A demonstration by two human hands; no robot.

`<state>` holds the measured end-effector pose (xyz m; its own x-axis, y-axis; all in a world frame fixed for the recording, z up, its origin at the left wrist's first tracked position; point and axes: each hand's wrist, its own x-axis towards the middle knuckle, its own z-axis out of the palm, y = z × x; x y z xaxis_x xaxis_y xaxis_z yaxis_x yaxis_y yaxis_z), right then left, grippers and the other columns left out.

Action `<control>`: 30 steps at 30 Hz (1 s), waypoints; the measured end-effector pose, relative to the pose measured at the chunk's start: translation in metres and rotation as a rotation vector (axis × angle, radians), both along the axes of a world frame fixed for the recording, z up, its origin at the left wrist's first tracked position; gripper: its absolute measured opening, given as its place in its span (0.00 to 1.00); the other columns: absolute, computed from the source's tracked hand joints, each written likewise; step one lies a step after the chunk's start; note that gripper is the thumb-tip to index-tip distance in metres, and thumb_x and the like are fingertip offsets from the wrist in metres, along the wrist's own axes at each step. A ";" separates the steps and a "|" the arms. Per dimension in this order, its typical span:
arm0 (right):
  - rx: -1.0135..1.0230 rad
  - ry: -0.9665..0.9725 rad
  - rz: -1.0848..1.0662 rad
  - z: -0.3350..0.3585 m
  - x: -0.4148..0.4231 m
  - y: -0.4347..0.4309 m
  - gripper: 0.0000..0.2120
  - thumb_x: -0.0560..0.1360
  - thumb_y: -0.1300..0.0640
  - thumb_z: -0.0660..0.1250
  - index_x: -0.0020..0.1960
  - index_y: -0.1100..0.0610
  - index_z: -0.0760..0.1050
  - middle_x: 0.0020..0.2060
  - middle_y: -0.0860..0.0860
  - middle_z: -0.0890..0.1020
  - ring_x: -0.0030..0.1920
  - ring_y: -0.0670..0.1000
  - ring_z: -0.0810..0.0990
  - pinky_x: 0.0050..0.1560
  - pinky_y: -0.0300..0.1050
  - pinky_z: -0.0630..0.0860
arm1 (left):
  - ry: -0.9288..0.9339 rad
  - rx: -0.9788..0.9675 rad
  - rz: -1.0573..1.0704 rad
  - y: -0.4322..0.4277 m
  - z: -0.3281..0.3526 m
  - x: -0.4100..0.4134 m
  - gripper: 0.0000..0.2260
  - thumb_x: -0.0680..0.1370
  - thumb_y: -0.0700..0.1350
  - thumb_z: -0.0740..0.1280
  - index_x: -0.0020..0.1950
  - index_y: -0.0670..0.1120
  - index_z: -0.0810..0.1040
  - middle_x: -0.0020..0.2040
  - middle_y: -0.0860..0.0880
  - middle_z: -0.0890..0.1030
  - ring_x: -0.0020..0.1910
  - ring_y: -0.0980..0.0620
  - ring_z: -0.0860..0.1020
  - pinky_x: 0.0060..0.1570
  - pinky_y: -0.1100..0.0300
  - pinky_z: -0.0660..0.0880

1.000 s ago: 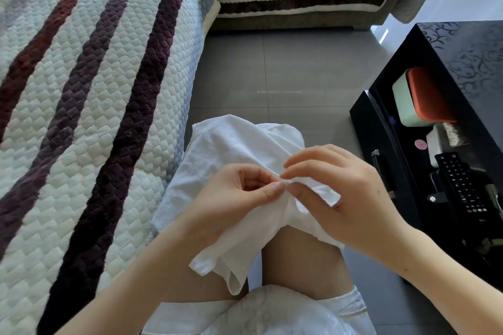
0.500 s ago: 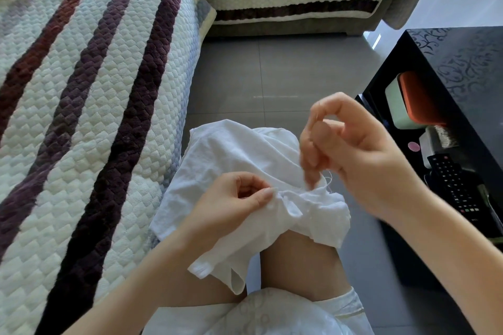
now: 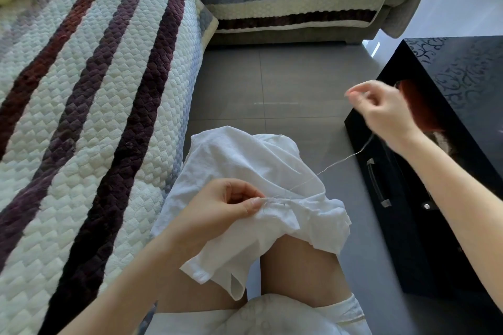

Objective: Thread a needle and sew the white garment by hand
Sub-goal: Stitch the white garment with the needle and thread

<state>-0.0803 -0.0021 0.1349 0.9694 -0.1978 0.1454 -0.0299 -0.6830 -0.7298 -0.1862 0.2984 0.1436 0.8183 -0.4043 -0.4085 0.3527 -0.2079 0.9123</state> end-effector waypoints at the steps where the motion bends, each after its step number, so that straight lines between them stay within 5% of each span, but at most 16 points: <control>1: 0.069 0.016 0.181 0.008 -0.013 0.019 0.06 0.77 0.58 0.67 0.44 0.49 0.80 0.35 0.44 0.80 0.36 0.41 0.75 0.43 0.43 0.71 | -0.004 0.006 -0.006 0.000 0.000 0.000 0.04 0.76 0.39 0.68 0.43 0.43 0.83 0.39 0.48 0.83 0.39 0.57 0.79 0.41 0.67 0.75; 6: -0.046 0.282 0.759 0.020 -0.066 0.078 0.06 0.75 0.51 0.69 0.47 0.52 0.83 0.32 0.58 0.78 0.30 0.52 0.69 0.35 0.47 0.68 | -0.042 0.039 -0.035 -0.001 0.002 -0.001 0.05 0.76 0.38 0.67 0.43 0.44 0.82 0.37 0.50 0.83 0.38 0.58 0.79 0.40 0.68 0.74; 10: -0.163 0.374 0.836 0.016 -0.073 0.090 0.10 0.75 0.47 0.66 0.47 0.50 0.82 0.34 0.53 0.80 0.35 0.51 0.73 0.40 0.46 0.73 | -0.074 0.058 -0.055 -0.002 0.004 -0.001 0.05 0.77 0.38 0.67 0.44 0.44 0.83 0.38 0.49 0.82 0.39 0.57 0.78 0.40 0.66 0.73; 13: -0.219 0.402 0.844 0.018 -0.071 0.090 0.05 0.76 0.52 0.67 0.42 0.50 0.79 0.28 0.45 0.74 0.32 0.45 0.70 0.36 0.34 0.66 | -0.073 0.056 -0.044 -0.003 0.006 -0.002 0.05 0.76 0.38 0.67 0.43 0.44 0.82 0.38 0.50 0.83 0.38 0.58 0.78 0.40 0.68 0.74; 16: -0.174 0.403 0.832 0.026 -0.068 0.088 0.10 0.77 0.57 0.66 0.38 0.47 0.75 0.30 0.41 0.76 0.34 0.43 0.71 0.37 0.34 0.68 | -0.068 0.058 -0.033 -0.003 0.006 -0.002 0.05 0.76 0.38 0.67 0.43 0.45 0.82 0.38 0.52 0.83 0.38 0.59 0.79 0.40 0.69 0.74; 18: -0.102 0.270 0.744 0.034 -0.057 0.082 0.08 0.76 0.61 0.66 0.39 0.53 0.76 0.33 0.45 0.78 0.35 0.45 0.73 0.40 0.41 0.71 | -0.064 0.061 -0.032 -0.003 0.006 -0.002 0.05 0.76 0.38 0.67 0.43 0.45 0.82 0.37 0.52 0.83 0.38 0.59 0.79 0.40 0.69 0.74; 20: -0.031 0.042 0.575 0.040 -0.037 0.068 0.05 0.74 0.61 0.66 0.40 0.58 0.77 0.33 0.48 0.77 0.35 0.42 0.74 0.40 0.37 0.71 | -0.060 0.068 -0.036 -0.002 0.006 -0.002 0.06 0.76 0.38 0.68 0.42 0.46 0.82 0.37 0.52 0.83 0.38 0.59 0.79 0.40 0.68 0.74; 23: -0.044 -0.178 0.113 0.038 0.008 0.031 0.07 0.75 0.59 0.64 0.45 0.60 0.79 0.38 0.51 0.79 0.40 0.47 0.76 0.46 0.44 0.72 | -0.052 0.069 -0.048 -0.001 0.006 -0.003 0.06 0.76 0.38 0.68 0.42 0.46 0.82 0.37 0.53 0.83 0.38 0.59 0.79 0.40 0.68 0.74; 27: -0.320 0.061 -0.419 -0.001 0.050 -0.018 0.12 0.79 0.56 0.60 0.54 0.62 0.77 0.53 0.60 0.81 0.54 0.61 0.78 0.52 0.50 0.72 | -0.051 0.065 -0.052 -0.001 0.006 -0.003 0.06 0.76 0.38 0.68 0.42 0.46 0.83 0.38 0.52 0.83 0.40 0.57 0.79 0.42 0.66 0.74; 30: -0.476 0.293 -0.439 -0.026 0.048 -0.022 0.13 0.79 0.56 0.61 0.57 0.62 0.77 0.55 0.63 0.80 0.57 0.64 0.77 0.55 0.50 0.72 | -0.057 0.053 -0.039 -0.002 0.008 -0.001 0.07 0.76 0.38 0.68 0.41 0.46 0.83 0.37 0.52 0.83 0.39 0.58 0.79 0.42 0.67 0.74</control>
